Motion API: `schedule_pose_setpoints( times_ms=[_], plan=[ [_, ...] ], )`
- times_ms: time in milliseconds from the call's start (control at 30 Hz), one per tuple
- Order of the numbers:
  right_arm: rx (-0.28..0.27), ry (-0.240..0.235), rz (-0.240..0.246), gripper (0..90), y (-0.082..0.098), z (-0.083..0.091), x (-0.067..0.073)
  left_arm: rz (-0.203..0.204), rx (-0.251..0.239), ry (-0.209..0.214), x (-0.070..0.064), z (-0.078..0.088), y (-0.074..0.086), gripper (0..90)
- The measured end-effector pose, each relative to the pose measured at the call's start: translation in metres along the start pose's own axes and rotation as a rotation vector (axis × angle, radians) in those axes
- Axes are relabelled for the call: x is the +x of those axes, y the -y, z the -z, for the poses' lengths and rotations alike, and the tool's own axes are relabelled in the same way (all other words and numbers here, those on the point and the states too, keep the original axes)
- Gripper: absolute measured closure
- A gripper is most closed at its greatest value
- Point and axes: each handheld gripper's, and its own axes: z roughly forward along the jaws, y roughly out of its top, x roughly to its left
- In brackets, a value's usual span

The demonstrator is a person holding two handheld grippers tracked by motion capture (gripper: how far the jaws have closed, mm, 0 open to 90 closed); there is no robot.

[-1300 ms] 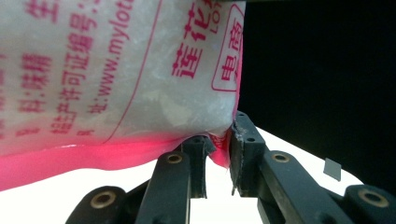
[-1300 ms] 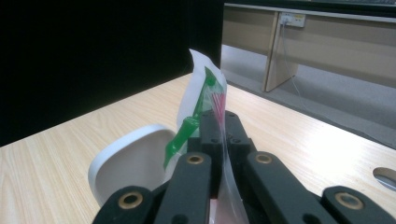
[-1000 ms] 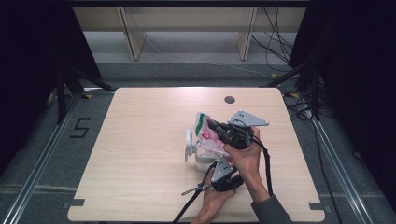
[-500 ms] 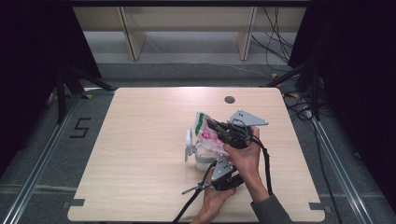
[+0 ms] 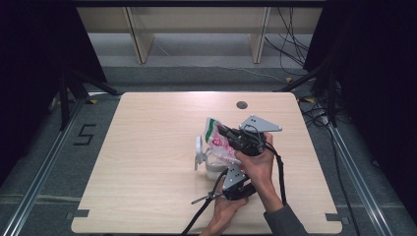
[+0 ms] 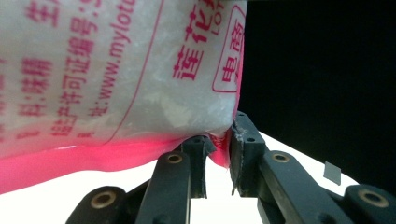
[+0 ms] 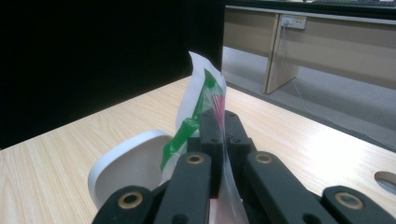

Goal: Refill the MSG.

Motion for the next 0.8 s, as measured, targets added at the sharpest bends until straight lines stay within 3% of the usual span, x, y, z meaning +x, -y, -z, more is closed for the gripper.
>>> schedule_pose_setpoints(
  times_ms=[567,667,800],
  plan=[
    [-0.002,0.017,0.002,90.0,0.0004,-0.0011,0.0014,0.008,-0.012,0.007,-0.0002,-0.0002,-0.0003,77.5],
    [0.014,0.008,-0.023,90.0,-0.0004,0.0005,0.0029,0.01,-0.021,0.007,-0.0004,0.0001,0.0002,77.6],
    [-0.008,-0.008,0.014,90.0,-0.0002,-0.0019,0.0011,0.01,-0.018,0.007,-0.0002,0.001,0.0001,77.6]
  ],
)
